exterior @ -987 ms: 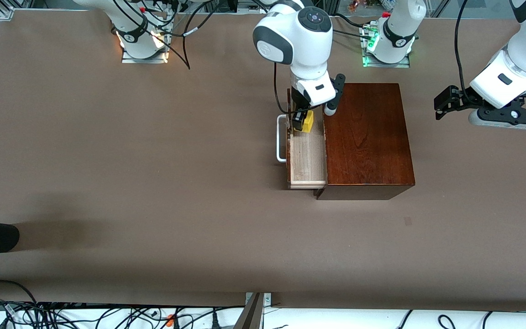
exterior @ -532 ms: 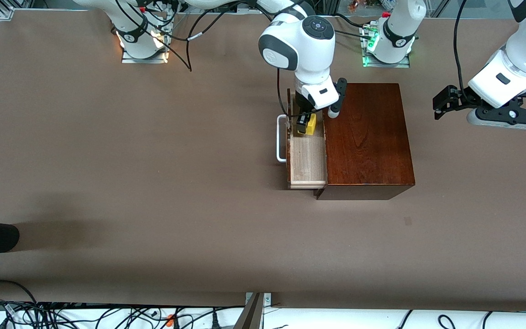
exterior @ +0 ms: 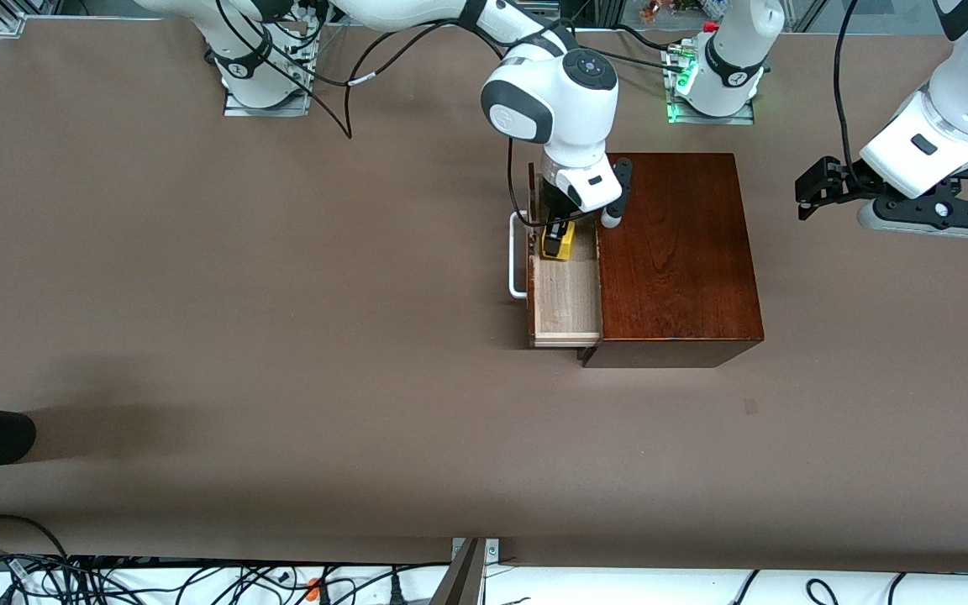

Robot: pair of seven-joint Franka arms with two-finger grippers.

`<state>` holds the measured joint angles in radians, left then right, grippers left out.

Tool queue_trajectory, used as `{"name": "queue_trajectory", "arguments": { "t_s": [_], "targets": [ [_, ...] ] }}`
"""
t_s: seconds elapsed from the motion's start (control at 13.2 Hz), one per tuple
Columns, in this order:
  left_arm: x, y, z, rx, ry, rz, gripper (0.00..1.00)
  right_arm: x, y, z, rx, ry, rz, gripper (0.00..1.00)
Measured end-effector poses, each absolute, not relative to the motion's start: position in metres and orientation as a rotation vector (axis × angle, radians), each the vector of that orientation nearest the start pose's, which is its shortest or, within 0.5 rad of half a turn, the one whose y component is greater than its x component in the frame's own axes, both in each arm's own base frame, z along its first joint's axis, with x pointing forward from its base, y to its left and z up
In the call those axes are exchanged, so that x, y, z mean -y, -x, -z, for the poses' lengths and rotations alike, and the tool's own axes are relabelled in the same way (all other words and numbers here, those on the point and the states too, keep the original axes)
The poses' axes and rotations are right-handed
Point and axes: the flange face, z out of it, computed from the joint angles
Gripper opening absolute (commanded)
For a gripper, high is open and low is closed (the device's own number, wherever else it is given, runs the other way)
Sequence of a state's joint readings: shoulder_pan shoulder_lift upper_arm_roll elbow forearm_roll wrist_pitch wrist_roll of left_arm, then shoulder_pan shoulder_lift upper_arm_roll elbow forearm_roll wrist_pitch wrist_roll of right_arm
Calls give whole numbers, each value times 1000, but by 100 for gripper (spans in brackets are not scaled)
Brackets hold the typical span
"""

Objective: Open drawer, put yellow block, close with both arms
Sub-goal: 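Lower the yellow cube into the open drawer with the right gripper, then open the right gripper and raise it away from the drawer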

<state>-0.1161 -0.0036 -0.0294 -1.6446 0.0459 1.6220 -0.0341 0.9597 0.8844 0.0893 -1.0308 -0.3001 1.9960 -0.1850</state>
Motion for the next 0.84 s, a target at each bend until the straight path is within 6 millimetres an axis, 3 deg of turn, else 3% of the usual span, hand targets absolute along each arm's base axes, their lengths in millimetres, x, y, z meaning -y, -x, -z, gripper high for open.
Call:
{"name": "queue_trajectory", "arguments": {
  "t_s": [0.15, 0.23, 0.38, 0.84],
  "targets": [
    [76, -551, -596, -177, 3089, -23, 100, -657, -426, -319, 2023, 2602, 271, 32],
    [76, -551, -596, -177, 3089, -23, 100, -657, -427, -319, 2032, 2597, 271, 48],
    [76, -551, -597, -177, 3089, -21, 100, -656, -429, -319, 2057, 2584, 270, 100],
    [76, -551, -597, -177, 3089, -21, 100, -654, -434, -334, 2092, 2560, 287, 100]
  ]
}}
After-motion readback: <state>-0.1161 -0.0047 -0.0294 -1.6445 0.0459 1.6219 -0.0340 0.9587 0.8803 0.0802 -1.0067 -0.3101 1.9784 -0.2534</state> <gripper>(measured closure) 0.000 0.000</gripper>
